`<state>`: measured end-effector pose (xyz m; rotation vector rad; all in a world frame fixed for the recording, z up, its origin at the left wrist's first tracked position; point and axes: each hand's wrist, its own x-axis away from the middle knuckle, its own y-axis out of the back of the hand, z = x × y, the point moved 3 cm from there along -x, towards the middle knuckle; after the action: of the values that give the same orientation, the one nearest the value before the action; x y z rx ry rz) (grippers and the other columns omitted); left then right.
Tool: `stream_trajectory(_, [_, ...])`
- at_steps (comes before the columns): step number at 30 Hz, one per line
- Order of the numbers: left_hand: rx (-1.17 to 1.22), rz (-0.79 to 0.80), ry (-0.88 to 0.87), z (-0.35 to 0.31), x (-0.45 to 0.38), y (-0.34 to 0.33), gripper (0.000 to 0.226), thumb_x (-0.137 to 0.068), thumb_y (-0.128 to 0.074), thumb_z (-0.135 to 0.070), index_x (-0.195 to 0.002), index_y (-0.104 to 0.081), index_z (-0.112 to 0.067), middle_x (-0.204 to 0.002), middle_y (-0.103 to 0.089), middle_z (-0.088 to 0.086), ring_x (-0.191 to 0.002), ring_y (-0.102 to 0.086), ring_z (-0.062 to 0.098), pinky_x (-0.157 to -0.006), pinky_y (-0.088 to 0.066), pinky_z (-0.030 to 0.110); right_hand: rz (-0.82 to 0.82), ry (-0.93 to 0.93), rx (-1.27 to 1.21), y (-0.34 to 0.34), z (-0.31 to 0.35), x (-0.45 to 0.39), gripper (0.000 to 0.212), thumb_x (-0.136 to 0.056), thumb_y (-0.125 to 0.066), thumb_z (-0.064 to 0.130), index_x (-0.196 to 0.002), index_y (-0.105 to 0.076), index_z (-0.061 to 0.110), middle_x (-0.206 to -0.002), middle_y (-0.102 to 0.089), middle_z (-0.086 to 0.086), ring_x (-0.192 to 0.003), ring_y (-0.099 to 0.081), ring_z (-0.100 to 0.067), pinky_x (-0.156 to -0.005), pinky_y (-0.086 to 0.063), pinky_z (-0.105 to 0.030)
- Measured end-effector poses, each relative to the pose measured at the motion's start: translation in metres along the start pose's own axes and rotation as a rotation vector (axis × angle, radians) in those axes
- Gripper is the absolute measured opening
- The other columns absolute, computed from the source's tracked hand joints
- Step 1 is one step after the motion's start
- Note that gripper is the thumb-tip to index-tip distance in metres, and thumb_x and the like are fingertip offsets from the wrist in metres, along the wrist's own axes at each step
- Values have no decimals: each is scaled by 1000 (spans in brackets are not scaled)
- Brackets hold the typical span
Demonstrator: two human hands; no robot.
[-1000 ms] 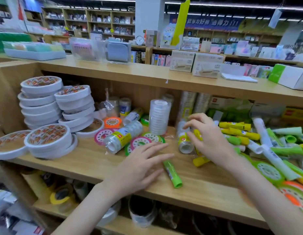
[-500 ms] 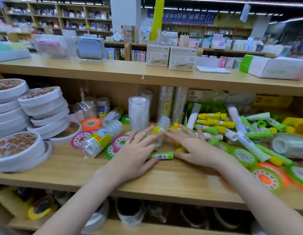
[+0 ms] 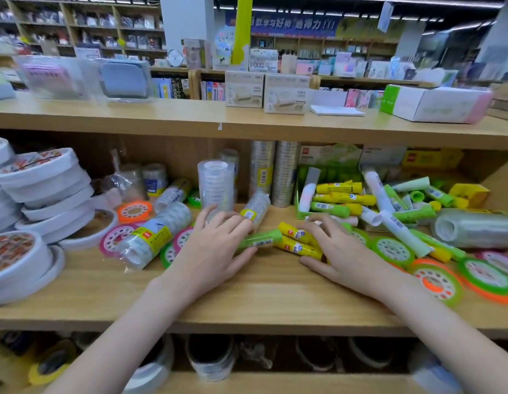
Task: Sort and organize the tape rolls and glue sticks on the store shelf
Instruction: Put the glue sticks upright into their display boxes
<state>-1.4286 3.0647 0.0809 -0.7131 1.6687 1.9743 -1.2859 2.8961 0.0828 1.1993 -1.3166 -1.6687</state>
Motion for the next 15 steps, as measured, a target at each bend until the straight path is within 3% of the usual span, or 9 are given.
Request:
stream_trajectory(2, [-4,5,24,-2,-2,-2,25,-85,-43,-41,-90,-54,-19,-95,-62,-5,-91,-57,20,-100,-29,45,67,-18,120,-4,-1,2,83,-81,0,73,-140,-33,26,-133,-45,0,-123,-40,-23,-105,-25,-42])
stream_trajectory(4, [5,29,41,-4,0,-4,26,-85,-42,-41,-89,-54,-18,-98,-62,-4,-92,-60,22,-101,-28,44,94,-33,187,-3,-2,4,92,-72,12,77,-141,-29,32,-136,-43,8,-127,-34,-21,-106,-18,-47])
stream_trajectory(6, [15,54,55,-5,3,-6,26,-85,-42,-40,-89,-55,-17,-102,-62,-3,-95,-60,23,-102,-27,43,111,-45,203,-2,-5,6,83,-72,4,72,-141,-24,36,-138,-37,13,-129,-28,-21,-104,-21,-46])
stream_trajectory(8, [24,64,74,-6,4,-5,28,-85,-41,-40,-90,-55,-17,-103,-62,-2,-96,-59,24,-102,-27,43,103,-49,217,0,-4,7,73,-77,-4,67,-139,-29,36,-133,-41,10,-126,-32,-25,-96,-33,-46])
stream_trajectory(10, [50,53,109,-8,4,-4,30,-87,-40,-40,-91,-56,-16,-100,-62,-2,-96,-58,23,-101,-27,43,89,-12,225,0,-5,8,57,-85,-17,60,-131,-38,33,-119,-52,2,-111,-47,-30,-78,-46,-46])
stream_trajectory(12, [108,32,157,-10,4,-4,31,-89,-39,-40,-93,-56,-15,-98,-62,-1,-95,-57,23,-101,-27,40,49,62,230,-2,-6,8,44,-89,-26,53,-125,-40,32,-105,-57,-1,-98,-52,-27,-64,-50,-42])
stream_trajectory(15, [216,-1,246,-10,3,-5,34,-89,-38,-40,-96,-56,-13,-97,-62,0,-92,-57,26,-94,-28,34,23,132,125,-1,-9,6,39,-89,-31,52,-123,-40,34,-99,-54,-3,-97,-41,-18,-73,-48,-39])
